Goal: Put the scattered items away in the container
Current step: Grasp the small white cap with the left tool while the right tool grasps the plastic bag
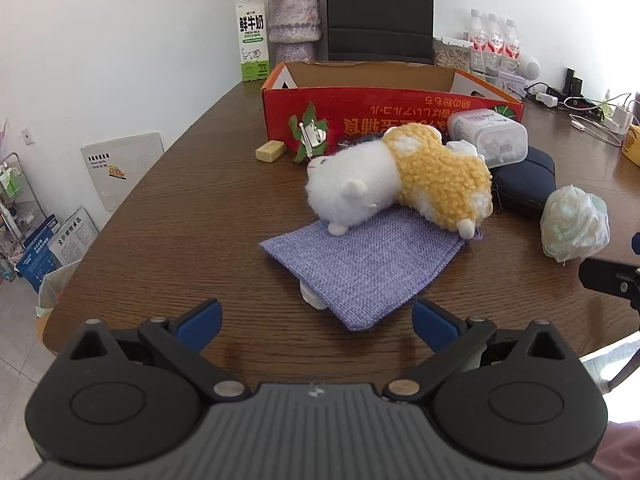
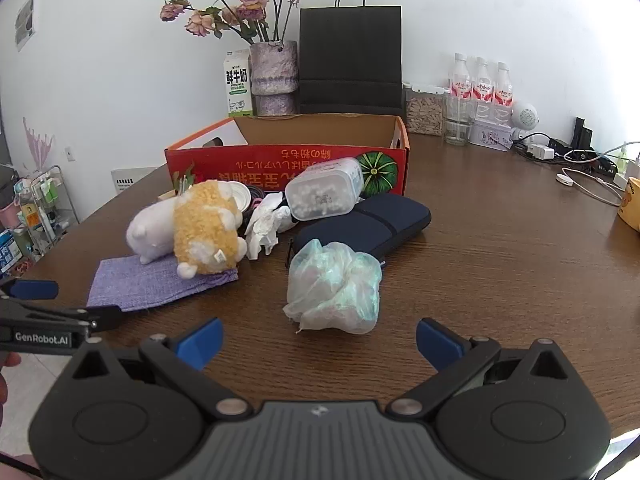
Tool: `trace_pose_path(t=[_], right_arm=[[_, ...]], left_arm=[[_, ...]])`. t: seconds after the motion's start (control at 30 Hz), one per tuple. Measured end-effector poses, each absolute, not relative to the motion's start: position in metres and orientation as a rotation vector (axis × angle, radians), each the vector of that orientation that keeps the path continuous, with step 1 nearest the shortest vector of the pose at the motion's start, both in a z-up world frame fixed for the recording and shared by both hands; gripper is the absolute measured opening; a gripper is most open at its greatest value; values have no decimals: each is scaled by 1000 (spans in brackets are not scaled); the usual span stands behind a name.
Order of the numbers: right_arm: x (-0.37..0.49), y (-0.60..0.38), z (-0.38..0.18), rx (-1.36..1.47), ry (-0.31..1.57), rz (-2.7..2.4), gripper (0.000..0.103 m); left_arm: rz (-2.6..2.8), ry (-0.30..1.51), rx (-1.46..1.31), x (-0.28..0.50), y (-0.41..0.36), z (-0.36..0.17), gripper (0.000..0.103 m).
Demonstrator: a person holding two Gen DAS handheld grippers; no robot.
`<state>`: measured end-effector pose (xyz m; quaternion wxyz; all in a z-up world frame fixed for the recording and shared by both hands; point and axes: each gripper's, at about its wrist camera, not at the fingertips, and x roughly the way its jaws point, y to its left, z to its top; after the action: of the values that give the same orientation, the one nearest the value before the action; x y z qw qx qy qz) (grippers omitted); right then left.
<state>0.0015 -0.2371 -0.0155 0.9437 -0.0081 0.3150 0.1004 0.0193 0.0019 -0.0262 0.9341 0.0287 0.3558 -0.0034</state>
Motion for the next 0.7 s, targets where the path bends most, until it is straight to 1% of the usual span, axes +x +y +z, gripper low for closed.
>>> trace_pose_path(t=[0.1, 0.2, 0.3, 0.37, 0.57, 0.63, 0.7], right_arm=[[2, -237, -17, -16, 645, 205, 103], [2, -237, -18, -15, 650, 204, 103], [4, -238, -19, -13, 650, 200, 103], [5, -239, -20, -11, 650, 197, 103], [10, -240, -23, -8, 654, 193, 103], [11, -241, -24, -6, 653, 192, 103], [12, -240, -24, -7, 652, 191, 103]], left_arm=[[-8, 735, 70, 19, 1, -30, 103], [7, 746, 37, 22, 7, -33, 99], [2, 732, 24, 22, 10, -32, 87], [-9, 719, 27, 21, 9, -31, 73], [-41, 695, 33, 25, 8, -30, 56], [-56, 689, 32, 27, 7, -30, 52], [-58, 684, 37, 29, 6, -30, 51]])
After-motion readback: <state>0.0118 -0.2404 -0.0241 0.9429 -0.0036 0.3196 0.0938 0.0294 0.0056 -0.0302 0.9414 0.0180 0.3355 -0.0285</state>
